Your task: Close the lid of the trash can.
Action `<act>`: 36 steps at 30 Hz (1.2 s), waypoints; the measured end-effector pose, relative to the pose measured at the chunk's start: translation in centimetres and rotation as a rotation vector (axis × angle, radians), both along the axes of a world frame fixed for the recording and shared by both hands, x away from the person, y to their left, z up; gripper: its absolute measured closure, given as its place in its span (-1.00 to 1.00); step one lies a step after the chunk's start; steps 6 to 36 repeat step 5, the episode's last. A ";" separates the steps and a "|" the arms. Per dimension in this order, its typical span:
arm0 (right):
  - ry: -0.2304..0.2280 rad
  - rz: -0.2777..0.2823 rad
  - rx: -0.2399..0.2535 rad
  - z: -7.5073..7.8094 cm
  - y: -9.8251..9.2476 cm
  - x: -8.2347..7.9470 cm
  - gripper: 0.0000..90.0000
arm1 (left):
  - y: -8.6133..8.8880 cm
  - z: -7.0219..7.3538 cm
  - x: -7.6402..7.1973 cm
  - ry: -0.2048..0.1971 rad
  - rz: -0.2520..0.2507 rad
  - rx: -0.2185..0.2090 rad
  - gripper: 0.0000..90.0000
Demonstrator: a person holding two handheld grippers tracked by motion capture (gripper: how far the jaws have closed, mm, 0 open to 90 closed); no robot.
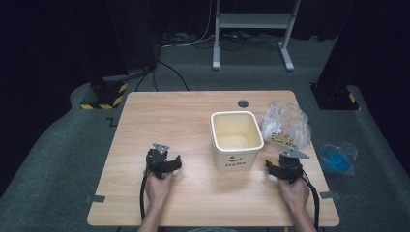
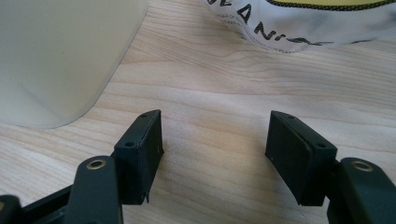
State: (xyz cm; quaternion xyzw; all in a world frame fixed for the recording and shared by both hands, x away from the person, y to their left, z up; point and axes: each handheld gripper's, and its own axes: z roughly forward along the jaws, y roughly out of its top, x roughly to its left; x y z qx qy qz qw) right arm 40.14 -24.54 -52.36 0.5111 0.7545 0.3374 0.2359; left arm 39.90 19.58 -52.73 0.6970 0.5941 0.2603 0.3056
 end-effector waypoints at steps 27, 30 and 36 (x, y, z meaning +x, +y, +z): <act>0.002 0.005 0.000 0.0 0.0 0.0 -0.24 | 0.0 0.0 0.0 0.000 0.000 -0.002 -0.58; 0.002 0.005 0.000 0.0 0.0 0.0 -0.24 | 0.0 0.0 0.0 0.000 0.000 -0.002 -0.58; 0.002 0.005 0.000 0.0 0.0 0.0 -0.24 | 0.0 0.0 0.0 0.000 0.000 -0.002 -0.58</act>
